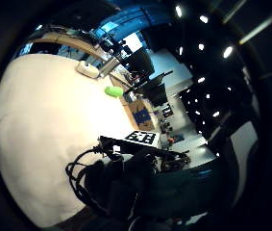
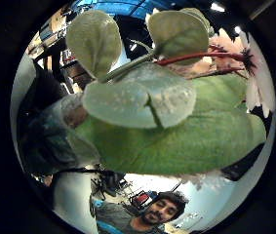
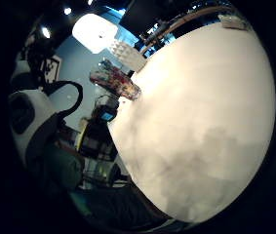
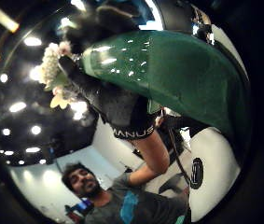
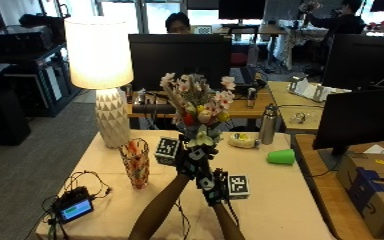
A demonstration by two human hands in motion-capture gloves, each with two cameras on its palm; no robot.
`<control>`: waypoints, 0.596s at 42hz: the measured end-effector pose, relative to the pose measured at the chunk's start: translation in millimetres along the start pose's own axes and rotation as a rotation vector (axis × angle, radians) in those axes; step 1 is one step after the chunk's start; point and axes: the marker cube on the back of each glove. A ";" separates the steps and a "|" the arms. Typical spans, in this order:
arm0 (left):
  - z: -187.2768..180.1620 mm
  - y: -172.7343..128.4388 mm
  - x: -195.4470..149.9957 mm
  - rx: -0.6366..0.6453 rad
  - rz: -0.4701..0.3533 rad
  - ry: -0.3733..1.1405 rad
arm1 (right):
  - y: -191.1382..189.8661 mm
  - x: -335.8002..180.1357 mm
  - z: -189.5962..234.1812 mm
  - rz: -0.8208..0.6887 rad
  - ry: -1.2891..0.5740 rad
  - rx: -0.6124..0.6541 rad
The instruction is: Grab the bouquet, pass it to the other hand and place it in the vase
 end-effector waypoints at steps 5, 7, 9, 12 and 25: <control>8.5 5.9 10.2 -0.005 -0.129 0.034 | 5.1 0.4 5.4 0.080 -0.108 -0.010; 9.8 5.1 12.0 -0.003 -0.118 0.021 | 5.9 -3.0 6.6 0.101 -0.129 -0.010; 11.0 4.1 15.6 0.000 -0.112 0.008 | 6.0 -6.3 6.4 0.121 -0.121 -0.016; 12.0 2.9 25.6 0.005 -0.114 -0.016 | 7.2 -11.4 5.0 0.157 -0.078 -0.043; -34.7 -19.5 101.3 -0.027 0.014 -0.075 | 44.2 -56.2 -36.8 0.017 0.000 0.009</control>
